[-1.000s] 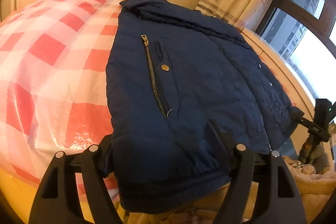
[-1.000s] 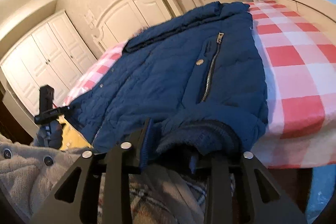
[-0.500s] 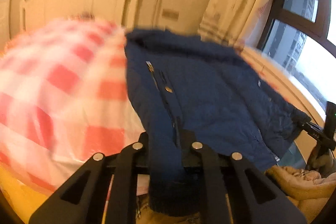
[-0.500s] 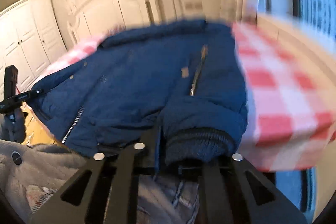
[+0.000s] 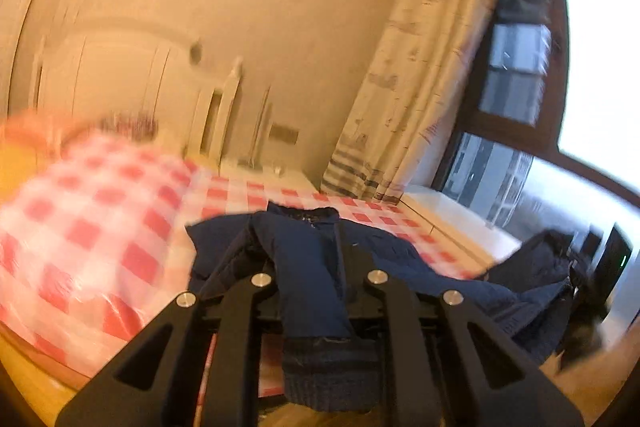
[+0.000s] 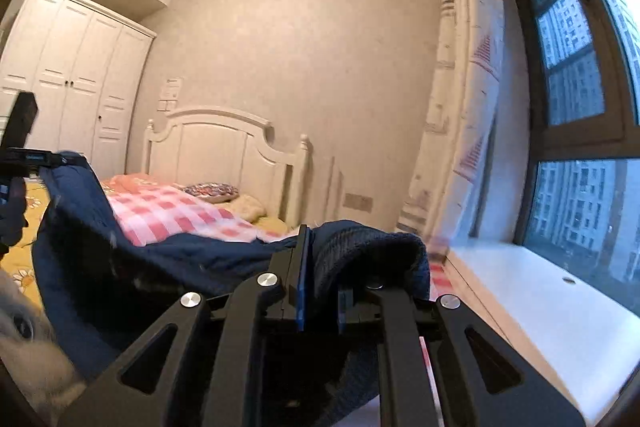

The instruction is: Fold large clothes

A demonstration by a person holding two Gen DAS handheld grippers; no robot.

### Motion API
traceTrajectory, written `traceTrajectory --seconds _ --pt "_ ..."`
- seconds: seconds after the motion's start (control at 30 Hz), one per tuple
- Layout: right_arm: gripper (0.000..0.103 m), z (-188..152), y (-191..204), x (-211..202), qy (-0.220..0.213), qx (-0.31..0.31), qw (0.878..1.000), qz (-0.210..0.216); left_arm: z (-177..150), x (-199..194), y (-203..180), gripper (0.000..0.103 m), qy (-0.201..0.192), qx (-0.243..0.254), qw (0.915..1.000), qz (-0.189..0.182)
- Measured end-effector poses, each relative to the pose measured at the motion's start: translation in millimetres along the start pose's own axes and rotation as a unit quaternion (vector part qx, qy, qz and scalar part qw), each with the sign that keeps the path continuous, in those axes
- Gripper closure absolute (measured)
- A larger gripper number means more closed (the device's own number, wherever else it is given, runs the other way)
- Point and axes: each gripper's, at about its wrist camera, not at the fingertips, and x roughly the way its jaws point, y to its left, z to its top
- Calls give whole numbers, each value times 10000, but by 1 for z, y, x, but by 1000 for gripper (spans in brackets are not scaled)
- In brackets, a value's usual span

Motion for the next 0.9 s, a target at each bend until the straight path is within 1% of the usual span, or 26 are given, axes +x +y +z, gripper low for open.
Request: traceTrajectory --seconds 0.03,0.07,0.1,0.17,0.2,0.23,0.27,0.3,0.37,0.4,0.43,0.47,0.5,0.53,0.57,0.6,0.63,0.67,0.7,0.73,0.77,0.8,0.83,0.87,0.9 --pt "94 5 -3 21 166 -8 9998 69 7 14 9 87 109 -193 9997 -50" --pt "94 10 -11 54 425 41 9989 182 15 34 19 85 267 -375 9989 -77" --pt "94 14 -18 78 596 173 9977 284 21 55 29 85 430 -514 9977 -68" --pt "93 17 -38 137 1118 643 9899 586 34 116 51 85 875 -811 9927 189" --pt "93 16 -52 177 1520 931 9816 679 39 143 58 85 1038 -869 9903 304" --pt "92 14 -59 204 1801 1086 9751 708 42 163 65 85 1169 -936 9879 396" --pt "89 9 -66 232 2098 1274 9665 755 45 195 74 85 1414 -1093 9823 558" --pt "87 2 -78 262 2372 1625 9541 839 46 223 84 85 1684 -1253 9751 716" --pt "67 -12 -98 299 2745 2318 9273 1049 41 263 104 83 2101 -1520 9616 905" --pt "60 -23 -110 316 2968 2771 9059 1201 38 281 114 82 2284 -1660 9544 966" --pt "39 -32 -118 325 3077 3129 8876 1399 34 299 126 81 2484 -1843 9460 970" --pt "21 -36 -126 327 3100 3356 8754 1580 31 310 134 79 2615 -1974 9402 935" --pt "17 -33 -132 330 3080 3394 8744 1593 31 317 142 78 2709 -2081 9359 856" --pt "16 -24 -140 327 3073 3253 8817 1497 33 319 147 77 2745 -2171 9336 767" --pt "16 -18 -141 322 3050 3196 8841 1522 37 320 152 72 2763 -2283 9314 639" --pt "16 -7 -151 314 2937 3205 8869 1559 44 321 157 67 2774 -2428 9284 453" --pt "16 5 -162 309 2810 3244 8906 1504 54 321 161 59 2758 -2609 9249 187" --pt "16 17 -172 305 2687 3251 8958 1403 65 320 165 49 2729 -2736 9223 -45" --pt "16 27 -182 299 2557 3183 9042 1251 75 319 167 44 2704 -2837 9197 -243" --pt "16 31 -188 299 2510 3099 9102 1122 88 317 169 34 2631 -2949 9175 -453" --pt "16 33 -190 301 2530 3033 9126 1057 101 313 172 23 2491 -3083 9161 -600" --pt "16 28 -188 305 2635 2981 9109 1095 109 310 173 18 2328 -3177 9167 -677" --pt "16 20 -186 310 2750 2941 9079 1165 121 301 177 7 1997 -3328 9184 -773" --pt "16 8 -179 318 2902 2851 9052 1230 127 295 182 3 1773 -3472 9173 -816" --pt "16 -7 -169 325 3115 2674 9037 1219 130 286 189 3 1524 -3642 9152 -803"
